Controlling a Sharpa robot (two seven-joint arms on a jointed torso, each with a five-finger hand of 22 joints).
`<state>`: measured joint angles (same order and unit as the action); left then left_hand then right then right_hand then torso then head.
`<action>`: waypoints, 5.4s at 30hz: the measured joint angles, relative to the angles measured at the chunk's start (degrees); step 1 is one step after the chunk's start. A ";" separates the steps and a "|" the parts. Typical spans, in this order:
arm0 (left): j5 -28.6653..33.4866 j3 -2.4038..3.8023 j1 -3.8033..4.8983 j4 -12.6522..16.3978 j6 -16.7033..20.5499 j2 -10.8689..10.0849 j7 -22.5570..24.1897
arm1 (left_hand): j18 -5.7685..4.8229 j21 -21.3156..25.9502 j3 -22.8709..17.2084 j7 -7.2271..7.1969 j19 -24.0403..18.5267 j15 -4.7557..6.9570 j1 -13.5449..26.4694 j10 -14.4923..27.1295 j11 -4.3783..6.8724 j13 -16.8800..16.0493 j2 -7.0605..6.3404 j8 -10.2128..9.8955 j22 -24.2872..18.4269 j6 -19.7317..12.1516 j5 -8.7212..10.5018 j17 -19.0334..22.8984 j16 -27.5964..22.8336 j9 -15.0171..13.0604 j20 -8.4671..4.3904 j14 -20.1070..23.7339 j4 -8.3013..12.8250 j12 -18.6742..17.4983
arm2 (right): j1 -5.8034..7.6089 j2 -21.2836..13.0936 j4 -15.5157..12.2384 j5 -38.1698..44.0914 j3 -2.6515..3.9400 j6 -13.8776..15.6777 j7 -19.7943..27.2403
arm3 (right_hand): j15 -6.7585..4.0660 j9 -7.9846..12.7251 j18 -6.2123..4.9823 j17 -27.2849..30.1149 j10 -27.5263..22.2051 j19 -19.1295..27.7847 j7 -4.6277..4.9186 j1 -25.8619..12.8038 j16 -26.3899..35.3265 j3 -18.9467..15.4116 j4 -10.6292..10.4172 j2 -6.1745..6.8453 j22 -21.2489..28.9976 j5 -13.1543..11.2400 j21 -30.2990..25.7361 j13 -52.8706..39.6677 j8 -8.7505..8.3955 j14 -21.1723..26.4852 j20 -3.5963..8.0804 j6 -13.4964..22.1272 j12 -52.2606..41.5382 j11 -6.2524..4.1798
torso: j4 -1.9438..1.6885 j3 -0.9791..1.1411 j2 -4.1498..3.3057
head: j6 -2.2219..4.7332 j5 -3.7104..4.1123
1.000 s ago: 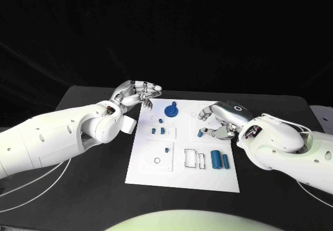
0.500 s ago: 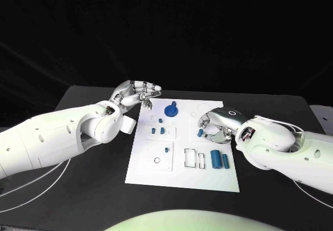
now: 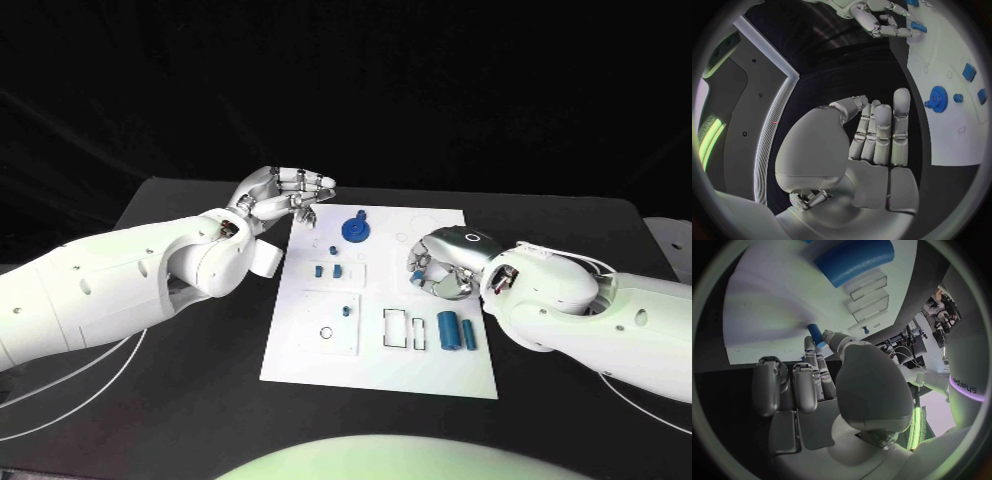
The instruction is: Assemble the parts on the task board
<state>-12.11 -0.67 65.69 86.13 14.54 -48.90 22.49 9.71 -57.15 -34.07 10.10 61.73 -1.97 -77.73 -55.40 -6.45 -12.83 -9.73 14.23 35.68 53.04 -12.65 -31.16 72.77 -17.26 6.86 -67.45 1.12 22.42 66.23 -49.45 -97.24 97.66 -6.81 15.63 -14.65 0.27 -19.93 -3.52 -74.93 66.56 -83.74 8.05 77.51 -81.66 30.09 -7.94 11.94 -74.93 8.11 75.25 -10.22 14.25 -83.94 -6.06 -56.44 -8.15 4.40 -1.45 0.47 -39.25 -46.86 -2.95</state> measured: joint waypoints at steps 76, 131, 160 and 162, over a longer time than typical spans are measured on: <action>-0.07 0.00 0.00 -1.31 -0.40 1.39 -0.21 | 0.00 0.21 0.00 0.00 0.00 0.00 0.23 0.21 -0.22 0.03 0.23 0.00 -0.10 0.00 0.00 0.00 0.00 -0.02 0.00 0.00 0.00 0.23 | -4.16 9.03 -9.10 -2.24 0.39 9.33 0.87 | -0.91 -2.00 0.00 0.03 4.05 -0.37 -0.79 2.13 -0.15 3.87 3.17 -2.11 0.00 -1.89 2.74 0.04 2.29 -0.10 0.83 -3.30 0.06 -0.65 | 0.04 -0.03 0.06 | 0.17 -0.31; -0.22 0.00 0.00 -1.27 -0.82 1.40 -0.43 | -0.01 0.19 0.00 0.21 0.00 -0.20 0.23 0.21 -0.21 0.08 0.23 0.00 -0.08 -0.21 0.00 -0.01 0.00 -0.06 0.00 0.20 0.00 0.22 | -7.70 15.26 -1.38 1.88 -1.27 4.78 -0.56 | -0.90 -0.92 0.00 0.01 4.10 -0.37 0.66 -0.02 -0.15 3.80 3.22 -0.61 -0.01 -1.45 2.74 0.14 -0.98 -0.09 0.82 1.71 1.71 -0.58 | 0.02 -0.10 0.03 | -0.79 -1.41; -0.28 0.00 0.00 -1.33 -0.86 1.02 -0.59 | 0.00 0.19 0.00 0.21 0.00 -0.20 0.23 0.63 -0.22 0.14 0.23 0.00 -0.17 -0.21 0.00 0.10 0.00 -0.12 0.00 0.20 0.00 0.22 | -5.91 4.86 -8.23 -1.90 -0.20 11.57 -0.03 | -1.62 0.43 0.11 0.02 10.90 -0.08 0.12 -1.57 -0.98 1.55 2.73 0.96 0.00 -0.62 3.84 -6.99 -3.42 -0.03 1.19 3.85 -5.97 -1.62 | 0.28 -0.03 0.07 | -0.31 -0.90; -0.28 0.00 0.00 -1.44 -0.86 1.10 -0.60 | -0.01 0.19 0.00 0.21 0.00 -0.20 0.23 0.62 -0.22 0.14 0.23 0.00 -0.17 -0.21 0.00 0.14 0.00 -0.12 0.00 0.20 0.00 0.30 | -5.63 4.56 -8.31 -3.47 -0.20 11.41 0.46 | -2.06 1.23 0.90 0.02 6.44 -0.20 -0.64 -1.23 -0.98 0.54 2.34 0.59 0.01 0.33 4.57 -18.94 -4.54 0.02 2.33 4.15 -16.57 -2.04 | 0.30 -0.01 0.09 | -0.28 -0.94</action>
<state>-12.39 -0.67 65.69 84.69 13.68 -47.80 21.89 9.70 -56.96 -34.08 10.31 61.74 -2.16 -77.50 -54.77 -6.67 -12.69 -9.50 14.22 35.51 52.83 -12.65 -31.02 72.77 -17.38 6.86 -67.25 1.12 22.72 60.60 -44.89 -105.55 94.19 -7.01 27.04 -14.18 -1.79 -18.71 -2.61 -74.91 73.00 -83.94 7.41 76.29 -82.65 30.63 -5.59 12.53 -74.93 8.44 79.82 -29.16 9.71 -83.92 -3.74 -52.29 -24.72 2.36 -1.15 0.46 -39.16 -47.14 -3.89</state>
